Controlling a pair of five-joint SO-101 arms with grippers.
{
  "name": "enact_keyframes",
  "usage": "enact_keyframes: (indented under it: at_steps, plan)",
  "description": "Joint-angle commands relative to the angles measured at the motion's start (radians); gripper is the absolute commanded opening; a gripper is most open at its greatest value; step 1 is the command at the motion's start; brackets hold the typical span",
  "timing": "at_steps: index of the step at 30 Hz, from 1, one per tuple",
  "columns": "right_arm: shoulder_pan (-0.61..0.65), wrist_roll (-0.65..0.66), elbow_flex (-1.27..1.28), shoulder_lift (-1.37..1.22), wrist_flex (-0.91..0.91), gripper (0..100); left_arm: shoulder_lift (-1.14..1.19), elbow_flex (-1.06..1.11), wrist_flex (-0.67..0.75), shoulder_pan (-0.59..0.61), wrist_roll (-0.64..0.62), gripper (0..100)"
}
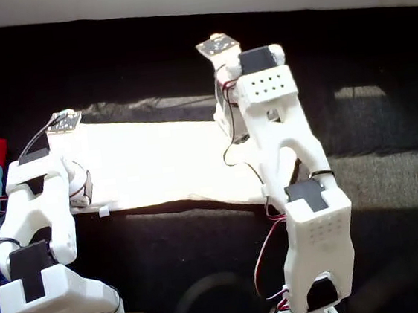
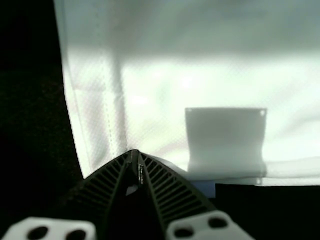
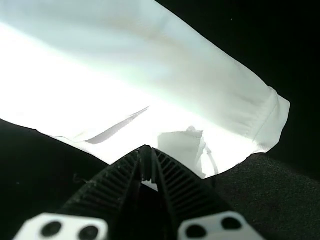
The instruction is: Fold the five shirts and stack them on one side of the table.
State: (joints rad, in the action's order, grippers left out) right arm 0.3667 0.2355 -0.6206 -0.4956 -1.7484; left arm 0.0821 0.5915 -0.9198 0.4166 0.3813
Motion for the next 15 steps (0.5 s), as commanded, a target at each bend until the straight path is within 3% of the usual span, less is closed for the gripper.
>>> enact_keyframes:
  at_steps: [1,8,15]
  plan:
    - [0.035,-0.008,-0.038,0.013,-0.015,0.7,0.004,0.004,0.015,-0.015,0.003,1]
    - [0.134,-0.015,0.205,0.131,-0.002,0.7,0.004,0.004,0.015,-0.015,0.003,1]
    - [0.166,-0.015,0.581,0.317,0.220,0.7,0.004,0.004,0.015,-0.015,0.003,1]
